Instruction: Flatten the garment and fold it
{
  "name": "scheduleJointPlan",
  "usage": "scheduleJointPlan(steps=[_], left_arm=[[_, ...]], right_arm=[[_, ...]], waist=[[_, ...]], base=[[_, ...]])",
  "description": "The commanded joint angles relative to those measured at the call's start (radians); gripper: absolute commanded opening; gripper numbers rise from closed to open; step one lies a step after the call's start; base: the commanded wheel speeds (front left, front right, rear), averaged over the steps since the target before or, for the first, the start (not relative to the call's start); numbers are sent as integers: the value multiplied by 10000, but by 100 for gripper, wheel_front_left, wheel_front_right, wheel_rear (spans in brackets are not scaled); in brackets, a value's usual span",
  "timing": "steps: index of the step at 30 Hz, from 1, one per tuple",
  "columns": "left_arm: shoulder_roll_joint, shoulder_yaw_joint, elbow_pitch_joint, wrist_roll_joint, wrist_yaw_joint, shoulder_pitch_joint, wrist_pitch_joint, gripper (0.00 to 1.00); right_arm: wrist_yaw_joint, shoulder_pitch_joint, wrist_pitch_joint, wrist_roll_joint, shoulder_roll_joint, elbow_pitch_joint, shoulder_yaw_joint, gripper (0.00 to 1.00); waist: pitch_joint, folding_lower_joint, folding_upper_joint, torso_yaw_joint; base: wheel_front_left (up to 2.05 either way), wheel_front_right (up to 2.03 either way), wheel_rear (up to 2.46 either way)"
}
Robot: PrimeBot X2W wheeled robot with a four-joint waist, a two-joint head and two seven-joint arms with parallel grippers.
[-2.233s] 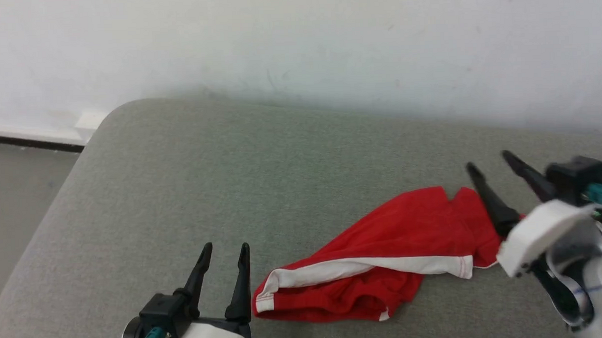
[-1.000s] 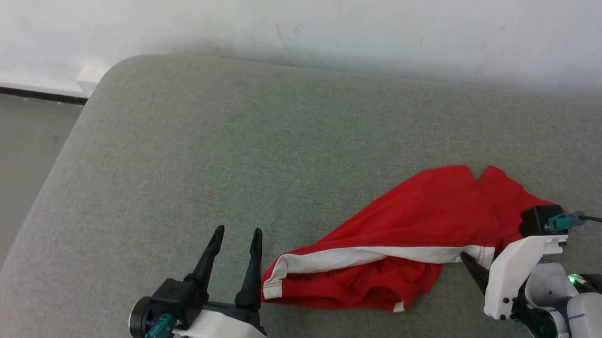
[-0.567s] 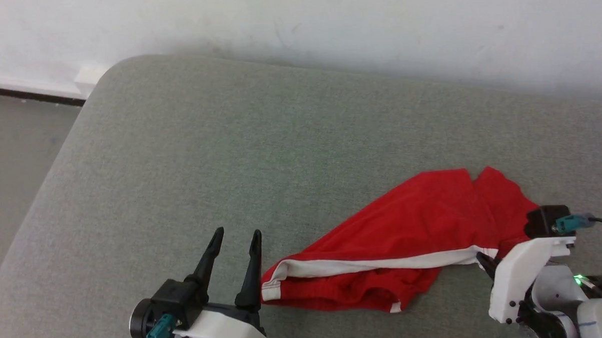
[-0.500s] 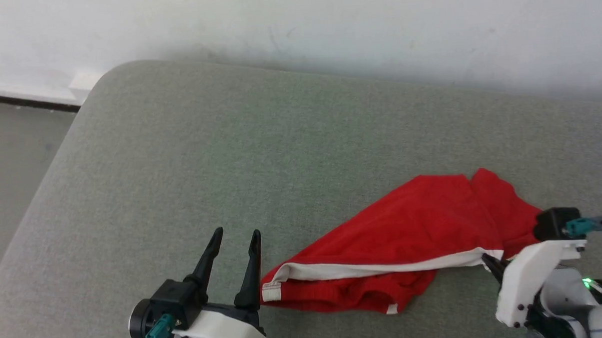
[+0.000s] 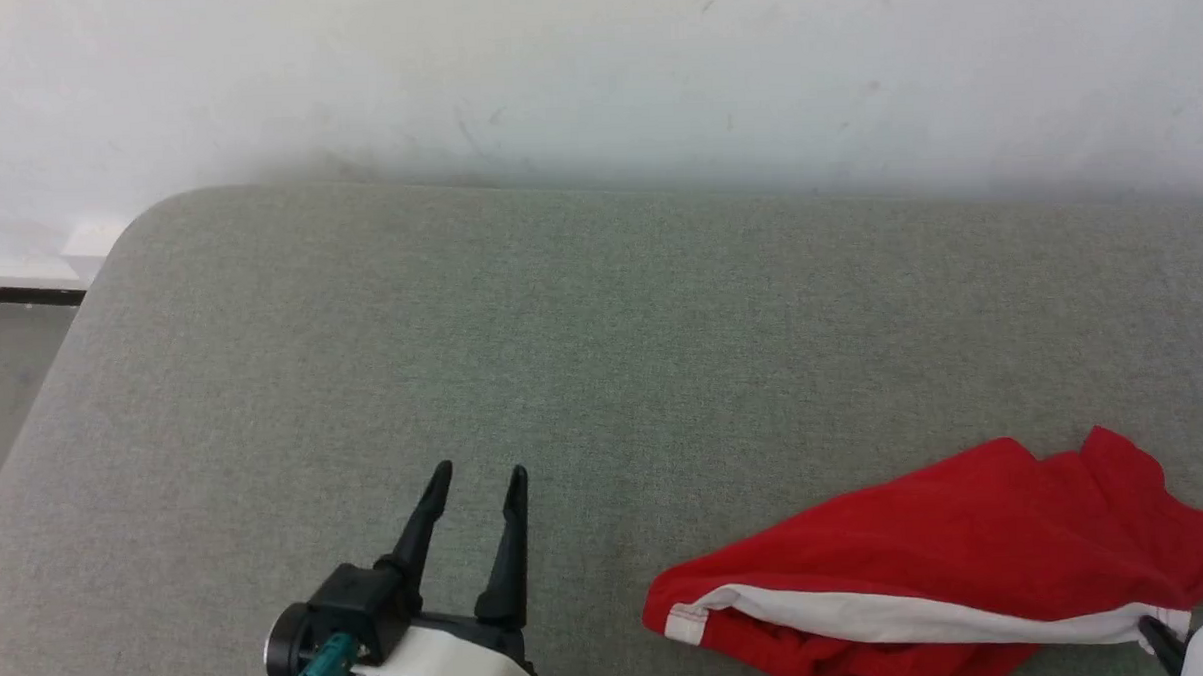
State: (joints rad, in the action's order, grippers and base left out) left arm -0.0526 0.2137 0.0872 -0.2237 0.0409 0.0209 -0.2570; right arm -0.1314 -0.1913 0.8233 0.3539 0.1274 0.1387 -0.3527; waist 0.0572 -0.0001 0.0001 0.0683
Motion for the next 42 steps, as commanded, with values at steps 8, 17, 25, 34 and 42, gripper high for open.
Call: scheduleJointPlan(steps=[8,17,25,34,42], left_arm=[[24,1133,577,-778,432,434,224,100],[16,2147,-122,-3303,740,1054,3717,100],[20,2135,-305,-4093,590,820,4272,100],[22,2494,227,-4688,548,139,3890,100],[-121,2296,408,-4255,552,-370,2757,0]], right_arm=[[7,796,-3496,-372,6,-257,660,100],[7,1180,-6164,-757,-44,-220,809,100],[7,1418,-6653,-881,-90,-603,864,100],[7,1517,-6623,-862,-99,-808,1036,100],[7,1245,-6235,-754,37,-884,1419,100]], waist=[[22,1,-1,-37],[357,1,-1,-75],[597,1,-1,-227],[829,1,-1,-339],[731,1,-1,-433]], base=[[0,0,0],[0,0,0],[0,0,0],[0,0,0],[0,0,0]])
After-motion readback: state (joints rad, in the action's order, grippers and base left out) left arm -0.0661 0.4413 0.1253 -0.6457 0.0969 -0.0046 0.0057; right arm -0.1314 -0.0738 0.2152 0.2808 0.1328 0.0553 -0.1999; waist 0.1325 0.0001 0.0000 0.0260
